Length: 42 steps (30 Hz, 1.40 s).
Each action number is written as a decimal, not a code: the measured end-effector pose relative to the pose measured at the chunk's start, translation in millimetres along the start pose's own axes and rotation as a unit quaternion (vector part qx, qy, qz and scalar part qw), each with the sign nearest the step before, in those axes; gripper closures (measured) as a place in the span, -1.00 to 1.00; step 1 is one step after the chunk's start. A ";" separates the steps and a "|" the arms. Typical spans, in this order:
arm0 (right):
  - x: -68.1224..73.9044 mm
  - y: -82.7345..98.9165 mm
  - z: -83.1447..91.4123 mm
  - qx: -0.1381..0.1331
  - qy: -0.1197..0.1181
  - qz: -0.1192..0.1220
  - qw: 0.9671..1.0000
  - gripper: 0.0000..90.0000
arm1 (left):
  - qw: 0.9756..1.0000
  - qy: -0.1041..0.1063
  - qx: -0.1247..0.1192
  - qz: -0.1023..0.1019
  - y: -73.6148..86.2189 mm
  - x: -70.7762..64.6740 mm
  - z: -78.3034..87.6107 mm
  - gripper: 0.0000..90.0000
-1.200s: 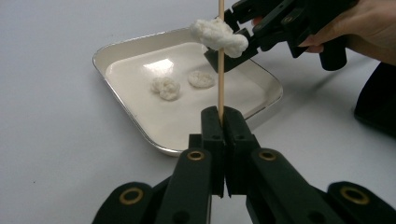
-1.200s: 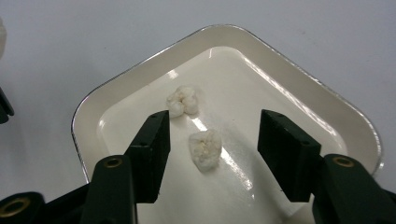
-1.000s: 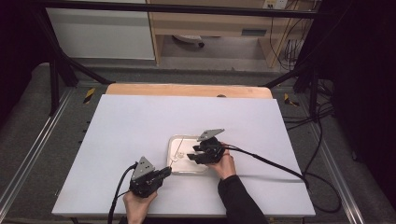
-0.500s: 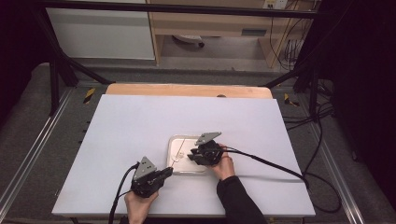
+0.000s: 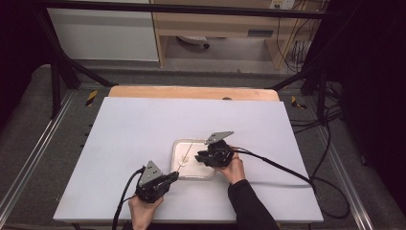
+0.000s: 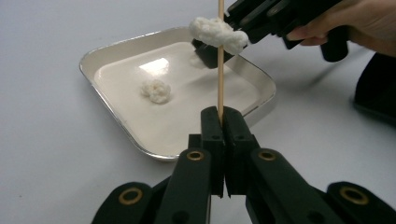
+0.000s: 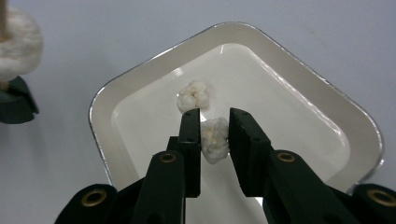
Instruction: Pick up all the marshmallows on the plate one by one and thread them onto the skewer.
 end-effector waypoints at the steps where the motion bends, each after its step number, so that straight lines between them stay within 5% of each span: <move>1: 0.4 -0.5 3.9 -0.001 0.001 -0.002 1.000 0.67 | 1.000 -0.001 -0.004 0.001 -0.8 0.2 1.2 0.96; 10: 2.9 1.1 39.7 -0.030 -0.055 -0.066 0.996 0.68 | 1.000 0.003 -0.007 -0.016 -3.3 -8.3 -0.8 0.96; 15: 5.4 -4.0 68.4 -0.067 -0.100 -0.102 0.988 0.68 | 1.000 0.006 -0.012 -0.023 -6.6 -13.5 -1.1 0.96; 23: 10.3 -18.8 101.7 -0.113 -0.139 -0.122 0.976 0.69 | 0.999 0.018 -0.012 -0.043 -8.4 -27.5 -7.8 0.96; 31: 15.0 -31.7 113.7 -0.145 -0.179 -0.141 0.963 0.69 | 0.998 0.020 -0.018 -0.048 -10.7 -32.9 -11.1 0.96; 40: 20.1 -40.0 114.1 -0.158 -0.210 -0.154 0.952 0.70 | 0.998 0.026 -0.016 -0.050 -10.3 -34.5 -12.8 0.96; 42: 21.6 -40.6 113.5 -0.158 -0.212 -0.152 0.952 0.70 | 0.998 0.027 -0.018 -0.050 -10.7 -35.2 -12.7 0.96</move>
Point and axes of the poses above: each handheld gripper's, and its own axes: z roughly backward along the jaws, y roughly out of its underside, x roughly to its left, the point moved 10 cm from there along -z, roughly forward along the jaws, and after that the axes turned 14 degrees about -z, right-handed, at the moved point
